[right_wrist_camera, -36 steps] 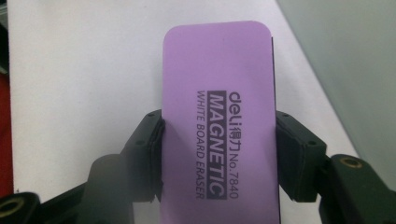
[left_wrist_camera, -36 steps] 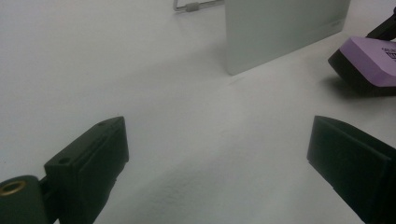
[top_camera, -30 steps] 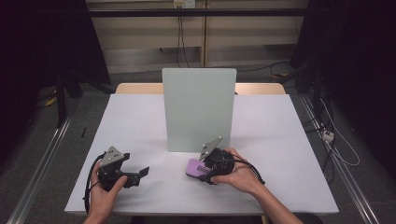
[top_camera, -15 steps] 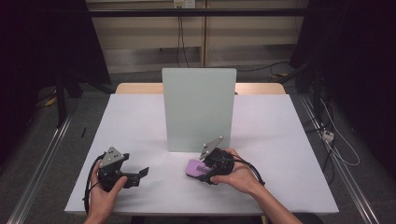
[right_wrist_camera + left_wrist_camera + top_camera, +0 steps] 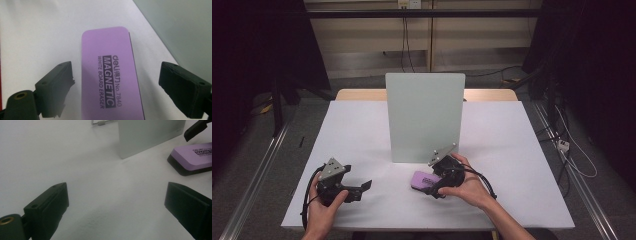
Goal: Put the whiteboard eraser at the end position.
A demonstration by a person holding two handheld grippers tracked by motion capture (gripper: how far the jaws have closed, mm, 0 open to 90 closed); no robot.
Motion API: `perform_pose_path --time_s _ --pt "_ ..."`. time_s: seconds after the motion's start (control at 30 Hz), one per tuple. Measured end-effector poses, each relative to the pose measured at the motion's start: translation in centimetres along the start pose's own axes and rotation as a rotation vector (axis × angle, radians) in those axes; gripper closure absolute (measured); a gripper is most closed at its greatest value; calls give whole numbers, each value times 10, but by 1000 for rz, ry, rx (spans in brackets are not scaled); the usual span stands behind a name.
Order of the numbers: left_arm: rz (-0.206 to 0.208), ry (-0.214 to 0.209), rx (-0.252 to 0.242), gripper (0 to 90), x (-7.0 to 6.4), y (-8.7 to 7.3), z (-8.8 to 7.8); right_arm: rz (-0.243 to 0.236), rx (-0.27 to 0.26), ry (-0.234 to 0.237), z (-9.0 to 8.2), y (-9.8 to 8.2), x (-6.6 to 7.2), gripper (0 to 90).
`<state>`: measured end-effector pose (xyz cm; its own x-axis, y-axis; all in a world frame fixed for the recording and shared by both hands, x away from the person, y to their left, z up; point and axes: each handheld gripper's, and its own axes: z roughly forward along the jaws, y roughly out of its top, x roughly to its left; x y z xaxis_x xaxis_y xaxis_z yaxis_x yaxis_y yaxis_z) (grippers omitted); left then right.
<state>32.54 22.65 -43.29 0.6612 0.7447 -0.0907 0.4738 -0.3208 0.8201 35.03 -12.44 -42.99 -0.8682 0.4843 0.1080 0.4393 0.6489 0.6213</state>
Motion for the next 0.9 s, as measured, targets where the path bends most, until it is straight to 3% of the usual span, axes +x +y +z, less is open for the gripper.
perform_pose_path --time_s 0.43,0.7,0.9 --pt "-2 1 0 54 0 0 1 17 -61 -7 -8 0 1 80" --pt "-3 5 0 54 0 0 1 66 -115 -37 -15 -1 -2 80" --pt "-7 14 5 54 1 -1 2 93 -171 -103 -24 0 -1 73"
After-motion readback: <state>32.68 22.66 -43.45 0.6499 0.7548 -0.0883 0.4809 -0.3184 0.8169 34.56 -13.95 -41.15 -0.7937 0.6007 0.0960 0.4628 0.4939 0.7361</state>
